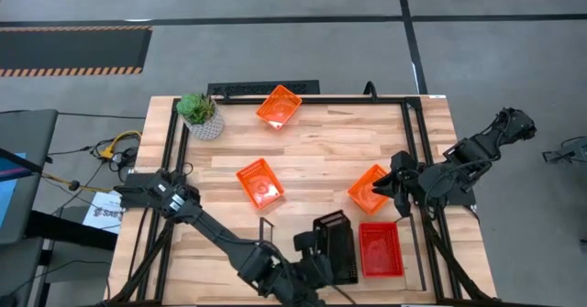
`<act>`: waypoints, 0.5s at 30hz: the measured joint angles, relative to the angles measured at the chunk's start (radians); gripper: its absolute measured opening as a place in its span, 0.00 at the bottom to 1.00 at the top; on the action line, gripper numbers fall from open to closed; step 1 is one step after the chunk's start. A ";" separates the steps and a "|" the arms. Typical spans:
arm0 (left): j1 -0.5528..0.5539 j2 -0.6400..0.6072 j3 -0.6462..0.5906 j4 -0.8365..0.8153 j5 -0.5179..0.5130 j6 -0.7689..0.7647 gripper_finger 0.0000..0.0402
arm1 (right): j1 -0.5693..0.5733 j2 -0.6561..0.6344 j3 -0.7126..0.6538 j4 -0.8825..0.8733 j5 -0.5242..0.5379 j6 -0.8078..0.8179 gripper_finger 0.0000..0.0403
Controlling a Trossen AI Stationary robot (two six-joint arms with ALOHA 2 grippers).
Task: Stack baskets on shelf by color
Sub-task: Stack the black bin on top of the black bin on the shelf
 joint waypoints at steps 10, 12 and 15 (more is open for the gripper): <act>-0.013 0.000 -0.001 0.018 0.014 -0.006 0.00 | 0.000 0.001 0.000 -0.011 0.000 0.039 0.29; -0.008 0.016 0.000 0.029 0.040 -0.014 0.00 | 0.000 0.001 0.000 -0.011 0.000 0.043 0.29; -0.005 0.050 -0.004 0.015 0.091 -0.031 0.00 | 0.000 0.001 0.000 -0.010 0.000 0.046 0.29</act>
